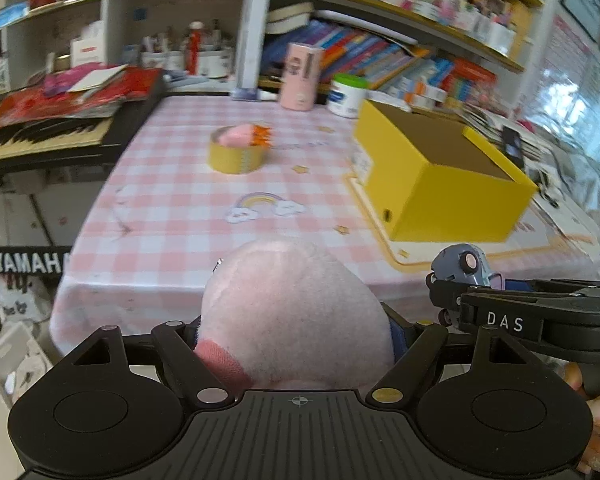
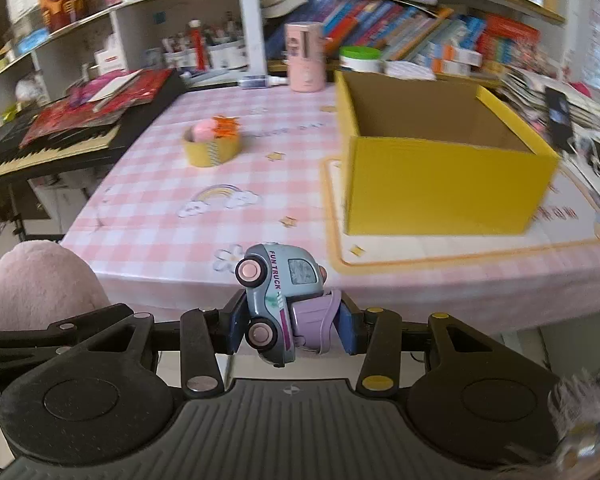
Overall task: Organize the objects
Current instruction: 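Carry the plush pig and toy truck with both tools over the yellow box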
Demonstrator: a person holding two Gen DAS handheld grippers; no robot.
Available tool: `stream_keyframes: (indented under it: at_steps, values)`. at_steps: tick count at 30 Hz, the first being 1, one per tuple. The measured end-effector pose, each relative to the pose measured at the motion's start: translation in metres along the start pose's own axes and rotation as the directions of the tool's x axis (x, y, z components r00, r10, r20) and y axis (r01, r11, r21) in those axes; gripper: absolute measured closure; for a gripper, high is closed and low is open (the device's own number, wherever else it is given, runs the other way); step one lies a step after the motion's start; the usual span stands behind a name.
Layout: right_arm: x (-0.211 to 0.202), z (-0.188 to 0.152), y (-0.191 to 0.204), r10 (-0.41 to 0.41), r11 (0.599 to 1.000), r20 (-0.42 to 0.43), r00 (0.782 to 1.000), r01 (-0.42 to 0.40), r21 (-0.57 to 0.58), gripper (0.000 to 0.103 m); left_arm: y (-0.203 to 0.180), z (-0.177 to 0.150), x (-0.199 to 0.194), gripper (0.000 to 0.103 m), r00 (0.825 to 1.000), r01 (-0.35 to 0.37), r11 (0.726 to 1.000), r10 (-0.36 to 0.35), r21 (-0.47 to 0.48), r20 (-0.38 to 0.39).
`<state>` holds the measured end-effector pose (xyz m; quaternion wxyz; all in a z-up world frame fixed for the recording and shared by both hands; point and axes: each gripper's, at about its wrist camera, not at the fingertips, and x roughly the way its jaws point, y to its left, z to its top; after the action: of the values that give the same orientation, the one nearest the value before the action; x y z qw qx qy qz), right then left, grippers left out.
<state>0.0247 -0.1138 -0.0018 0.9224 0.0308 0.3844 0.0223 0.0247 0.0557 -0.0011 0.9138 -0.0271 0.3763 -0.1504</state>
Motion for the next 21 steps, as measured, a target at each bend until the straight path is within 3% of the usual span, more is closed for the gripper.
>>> stream_keyframes:
  at_steps: [21]
  values:
    - [-0.03,-0.027,-0.092,-0.173,0.966,-0.028,0.985,0.175,0.189,0.061,-0.093,0.009,0.036,0.024,0.983,0.176,0.969,-0.166,0.173,-0.074]
